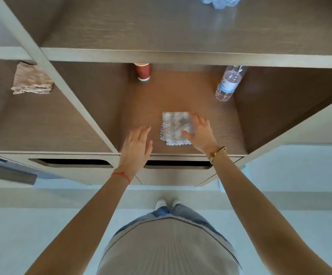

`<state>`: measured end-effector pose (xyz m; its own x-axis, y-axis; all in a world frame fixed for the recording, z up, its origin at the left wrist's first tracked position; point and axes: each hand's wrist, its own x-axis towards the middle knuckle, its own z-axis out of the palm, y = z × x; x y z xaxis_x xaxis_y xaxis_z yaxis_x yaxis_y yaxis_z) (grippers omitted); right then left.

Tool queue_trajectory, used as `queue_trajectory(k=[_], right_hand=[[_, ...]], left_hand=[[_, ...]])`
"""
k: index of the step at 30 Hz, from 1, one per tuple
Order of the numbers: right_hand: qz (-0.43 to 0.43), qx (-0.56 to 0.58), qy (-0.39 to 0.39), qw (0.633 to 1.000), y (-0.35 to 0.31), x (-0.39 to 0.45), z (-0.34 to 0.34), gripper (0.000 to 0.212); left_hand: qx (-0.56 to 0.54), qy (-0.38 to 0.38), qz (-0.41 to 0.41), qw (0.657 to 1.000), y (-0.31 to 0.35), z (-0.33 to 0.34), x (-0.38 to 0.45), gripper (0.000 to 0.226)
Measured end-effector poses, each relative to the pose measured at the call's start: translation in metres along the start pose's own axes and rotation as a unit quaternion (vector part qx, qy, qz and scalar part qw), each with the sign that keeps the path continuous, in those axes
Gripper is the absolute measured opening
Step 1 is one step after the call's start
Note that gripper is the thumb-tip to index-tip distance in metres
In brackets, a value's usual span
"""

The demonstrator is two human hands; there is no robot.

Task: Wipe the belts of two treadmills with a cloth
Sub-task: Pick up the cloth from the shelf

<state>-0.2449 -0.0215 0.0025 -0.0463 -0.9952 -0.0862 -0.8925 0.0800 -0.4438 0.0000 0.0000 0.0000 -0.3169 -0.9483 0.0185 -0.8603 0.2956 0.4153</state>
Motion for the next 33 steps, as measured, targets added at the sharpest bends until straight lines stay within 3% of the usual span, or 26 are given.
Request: queue_trajectory(k=[4,9,19,25,33], right_hand=[[0.01,0.0,-0.039,0.999,-0.003,0.003,0.009,0.081],[0.001,0.0,0.007,1.0,0.002,-0.001,0.017,0.079],[-0.032,0.032,0.063,0.997,0.001,-0.01,0.013,0.035],[-0.021,0.045,0.164,0.985,0.012,-0.039,-0.014,0.027],[0.012,0.098,0.195,0.976,0.026,-0.112,-0.037,0.024]], left_hand=[[0.007,-0.014,-0.037,0.999,0.0,0.006,0.005,0.049],[-0.01,-0.035,-0.064,0.997,0.0,0.013,0.006,0.049],[-0.033,-0.029,-0.062,0.997,0.006,0.013,0.003,0.049],[-0.057,-0.005,-0.017,0.998,0.028,0.002,-0.001,0.043],[-0.103,0.002,0.055,0.993,0.061,-0.005,-0.023,0.037]])
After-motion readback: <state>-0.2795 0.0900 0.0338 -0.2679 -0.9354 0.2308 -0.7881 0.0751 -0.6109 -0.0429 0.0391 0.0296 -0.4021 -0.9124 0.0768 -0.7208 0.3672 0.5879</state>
